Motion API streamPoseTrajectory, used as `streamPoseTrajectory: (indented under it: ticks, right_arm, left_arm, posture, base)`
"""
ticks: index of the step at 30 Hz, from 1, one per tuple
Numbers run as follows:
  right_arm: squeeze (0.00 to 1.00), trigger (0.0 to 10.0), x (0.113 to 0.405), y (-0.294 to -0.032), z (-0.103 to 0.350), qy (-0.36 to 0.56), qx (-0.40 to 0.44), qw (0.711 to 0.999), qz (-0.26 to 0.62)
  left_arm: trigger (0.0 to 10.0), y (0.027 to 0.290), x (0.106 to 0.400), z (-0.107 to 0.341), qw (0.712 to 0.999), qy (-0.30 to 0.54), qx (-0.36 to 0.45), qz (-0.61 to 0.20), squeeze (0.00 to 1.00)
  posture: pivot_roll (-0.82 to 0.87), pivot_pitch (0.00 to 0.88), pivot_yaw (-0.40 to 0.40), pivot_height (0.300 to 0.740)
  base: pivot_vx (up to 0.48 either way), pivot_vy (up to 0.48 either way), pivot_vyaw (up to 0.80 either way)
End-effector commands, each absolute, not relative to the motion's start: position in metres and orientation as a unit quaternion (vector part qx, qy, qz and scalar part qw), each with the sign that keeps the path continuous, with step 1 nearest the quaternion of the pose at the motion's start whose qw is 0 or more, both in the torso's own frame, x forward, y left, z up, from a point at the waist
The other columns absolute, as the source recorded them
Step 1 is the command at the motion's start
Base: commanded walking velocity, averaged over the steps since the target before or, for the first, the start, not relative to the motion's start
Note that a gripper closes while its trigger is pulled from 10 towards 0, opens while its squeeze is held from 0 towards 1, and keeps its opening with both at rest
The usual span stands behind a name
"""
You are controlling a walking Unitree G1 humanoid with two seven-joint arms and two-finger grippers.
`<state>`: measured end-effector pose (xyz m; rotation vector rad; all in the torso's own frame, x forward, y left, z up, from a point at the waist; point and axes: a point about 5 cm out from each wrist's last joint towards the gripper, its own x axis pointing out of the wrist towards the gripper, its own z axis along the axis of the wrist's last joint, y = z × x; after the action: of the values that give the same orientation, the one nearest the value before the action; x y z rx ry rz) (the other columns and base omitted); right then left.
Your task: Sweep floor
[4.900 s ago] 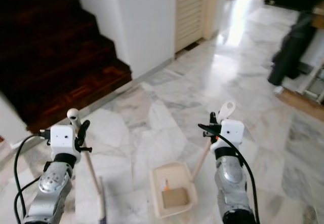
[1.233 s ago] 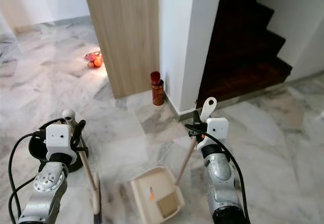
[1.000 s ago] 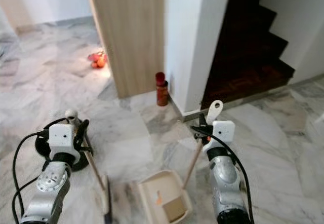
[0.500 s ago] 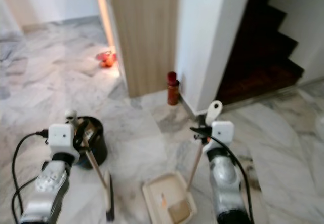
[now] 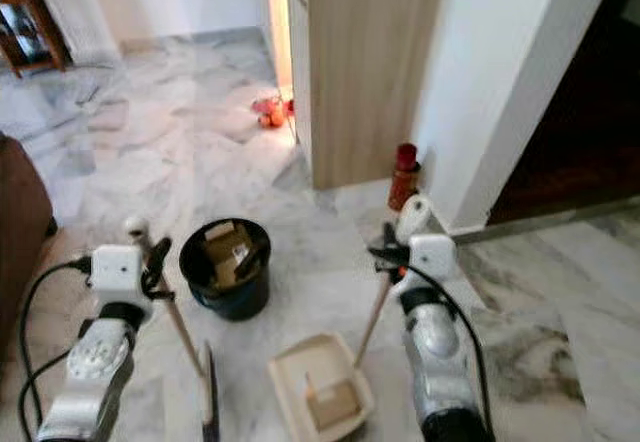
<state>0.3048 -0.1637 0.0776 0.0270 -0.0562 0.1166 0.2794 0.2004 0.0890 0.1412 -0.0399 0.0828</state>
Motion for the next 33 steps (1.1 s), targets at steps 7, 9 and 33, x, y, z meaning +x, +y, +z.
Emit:
streamPoseTrajectory:
  ticks: [7, 9, 33]
  right_arm:
    - [0.00, 10.0, 0.3072, -0.1643, 0.0855, -0.048, 0.029, 0.997, 0.056]
    - [0.00, 10.0, 0.3072, -0.1639, 0.0853, -0.047, 0.029, 0.997, 0.057]
    - [0.00, 10.0, 0.3075, -0.1608, 0.0849, -0.047, 0.033, 0.997, 0.060]
  left_arm:
    - [10.0, 0.1978, 0.2834, 0.0982, 0.995, -0.040, 0.079, 0.035, 0.00]
    - [10.0, 0.1979, 0.2835, 0.0984, 0.995, -0.040, 0.080, 0.035, 0.00]
    - [10.0, 0.1970, 0.2843, 0.1006, 0.995, -0.045, 0.083, 0.030, 0.00]
  posture:
    - [0.15, 0.000, 0.033, 0.740]
    - [0.15, 0.000, 0.034, 0.740]
    - [0.15, 0.000, 0.038, 0.740]
  base:
    - [0.000, 0.322, 0.00]
    - [0.000, 0.321, 0.00]
    - [0.000, 0.134, 0.24]
